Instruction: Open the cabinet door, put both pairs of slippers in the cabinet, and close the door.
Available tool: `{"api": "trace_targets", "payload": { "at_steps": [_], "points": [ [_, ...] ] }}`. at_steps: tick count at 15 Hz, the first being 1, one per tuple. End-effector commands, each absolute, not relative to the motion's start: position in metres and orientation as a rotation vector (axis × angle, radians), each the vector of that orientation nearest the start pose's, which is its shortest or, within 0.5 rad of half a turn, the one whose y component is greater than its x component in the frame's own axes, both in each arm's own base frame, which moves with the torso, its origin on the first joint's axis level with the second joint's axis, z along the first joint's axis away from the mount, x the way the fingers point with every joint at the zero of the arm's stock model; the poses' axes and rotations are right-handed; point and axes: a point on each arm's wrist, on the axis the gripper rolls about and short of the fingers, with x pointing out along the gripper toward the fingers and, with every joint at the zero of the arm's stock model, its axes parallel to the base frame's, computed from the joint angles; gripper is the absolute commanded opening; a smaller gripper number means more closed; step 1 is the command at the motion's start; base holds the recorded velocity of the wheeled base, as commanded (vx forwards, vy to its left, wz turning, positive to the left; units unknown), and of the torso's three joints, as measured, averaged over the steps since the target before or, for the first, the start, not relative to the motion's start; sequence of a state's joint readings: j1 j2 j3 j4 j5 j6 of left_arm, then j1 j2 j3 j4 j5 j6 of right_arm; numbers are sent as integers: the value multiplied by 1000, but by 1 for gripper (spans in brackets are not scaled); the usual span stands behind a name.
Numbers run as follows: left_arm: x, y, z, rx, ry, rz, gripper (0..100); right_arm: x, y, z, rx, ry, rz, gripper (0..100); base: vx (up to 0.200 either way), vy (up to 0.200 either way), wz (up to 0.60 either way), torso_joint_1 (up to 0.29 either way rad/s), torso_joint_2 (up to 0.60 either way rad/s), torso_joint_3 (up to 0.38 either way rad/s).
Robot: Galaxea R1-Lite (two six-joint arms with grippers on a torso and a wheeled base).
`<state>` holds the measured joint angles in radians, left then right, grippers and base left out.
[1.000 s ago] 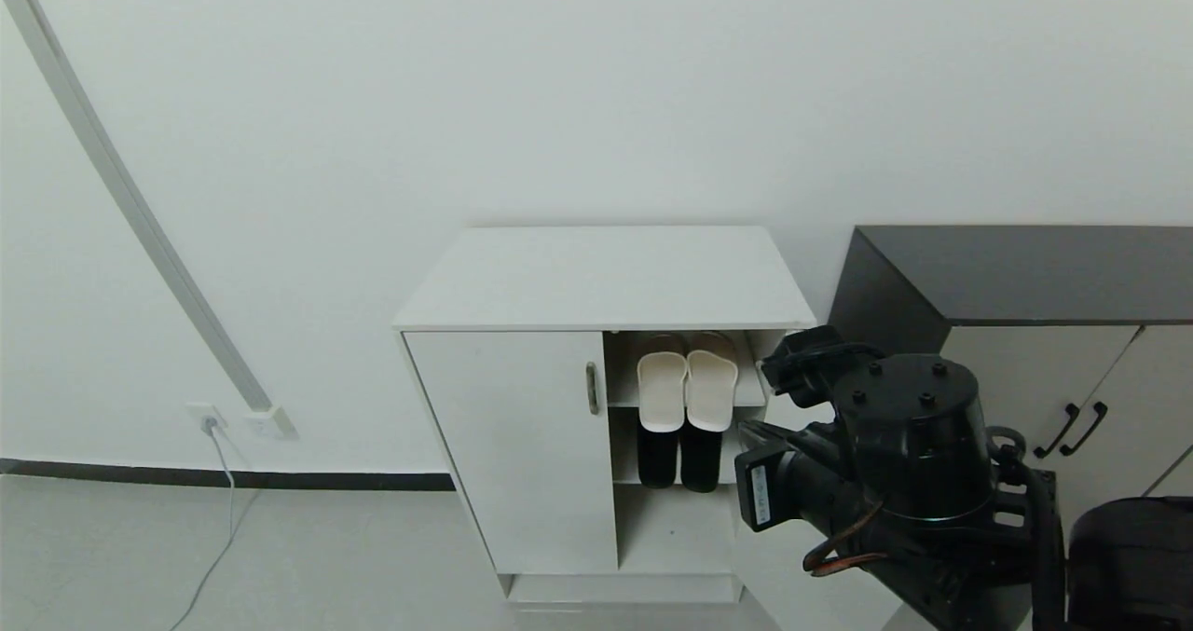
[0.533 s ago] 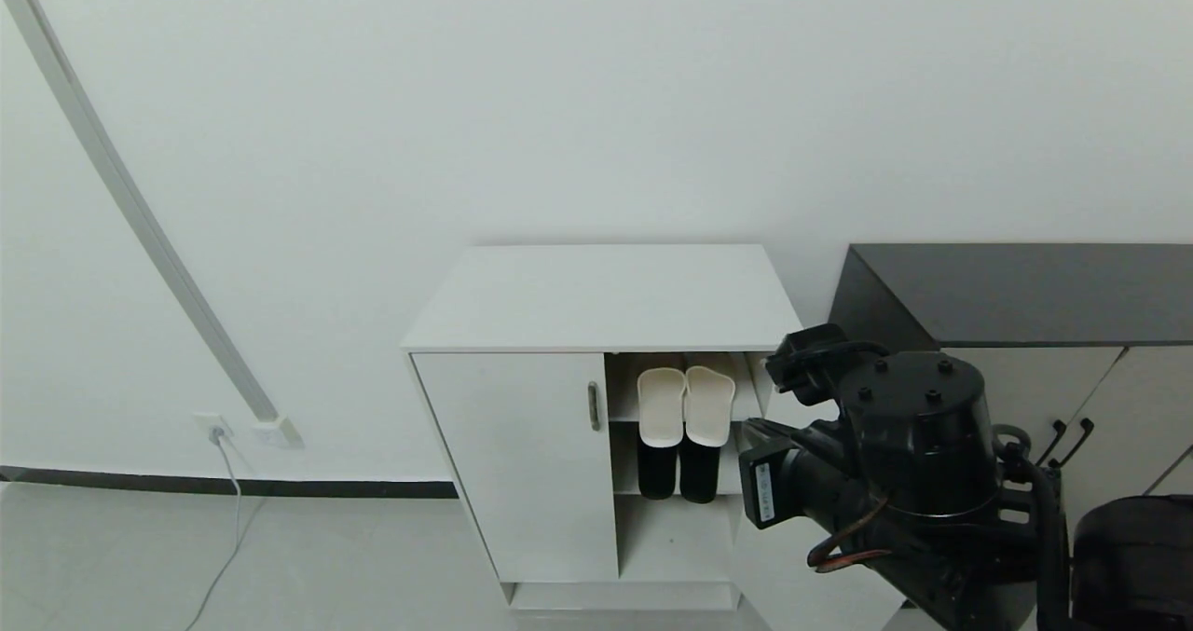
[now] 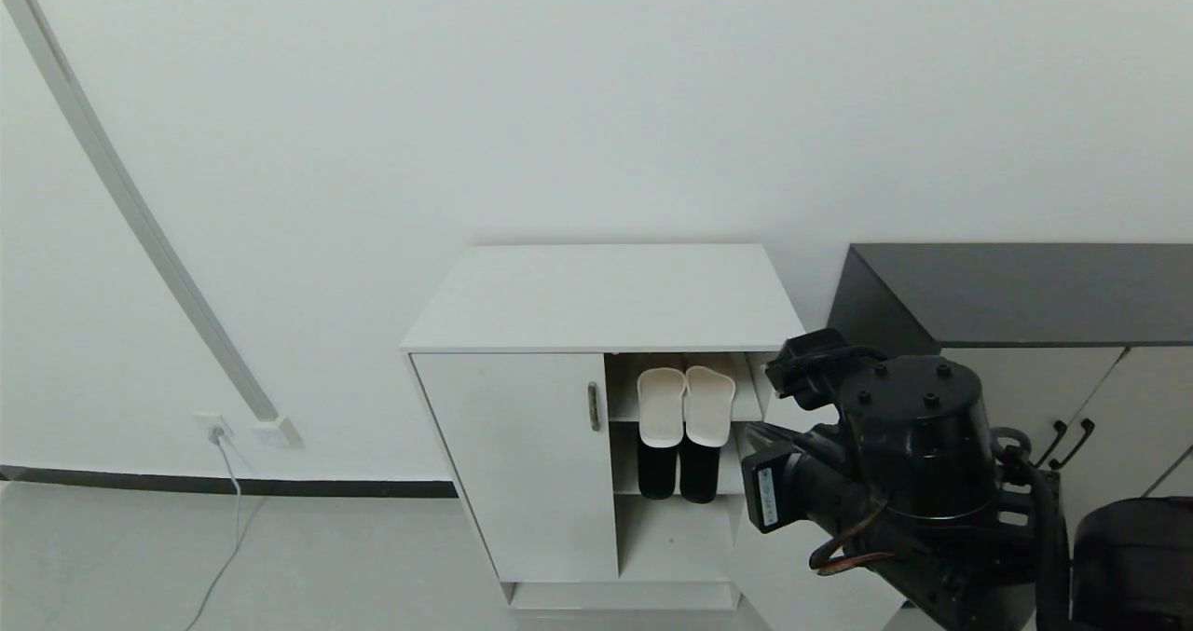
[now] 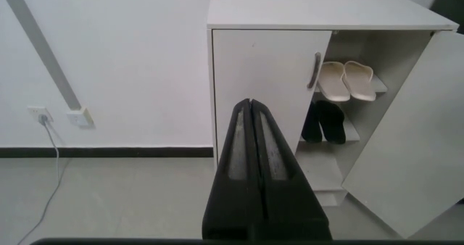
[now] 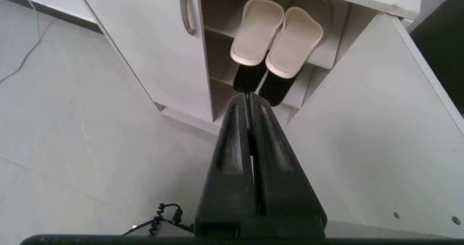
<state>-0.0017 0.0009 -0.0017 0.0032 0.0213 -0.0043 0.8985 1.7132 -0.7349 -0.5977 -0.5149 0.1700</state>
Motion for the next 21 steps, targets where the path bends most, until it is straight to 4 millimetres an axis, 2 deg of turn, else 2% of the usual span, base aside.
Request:
{"api": "trace_targets", "payload": {
  "at_steps": [1,3,9,18,21],
  "points": [
    [-23,1,76,-5,3,21,0,193,224,157,-82,323,353,0,0,0,0,0,0,0],
    [-23,1,76,-6,3,20,0,193,224,157,-82,323,353,0,0,0,0,0,0,0],
    [-23,1,76,-6,3,20,0,196,222,157,-78,321,340,0,0,0,-600,7,-1,0],
    [-23,1,76,-6,3,21,0,206,217,156,-75,307,307,0,0,0,0,0,0,0],
    [-23,1,76,-6,3,20,0,206,216,158,-70,298,302,0,-200,0,0,7,-1,-2]
  ]
}}
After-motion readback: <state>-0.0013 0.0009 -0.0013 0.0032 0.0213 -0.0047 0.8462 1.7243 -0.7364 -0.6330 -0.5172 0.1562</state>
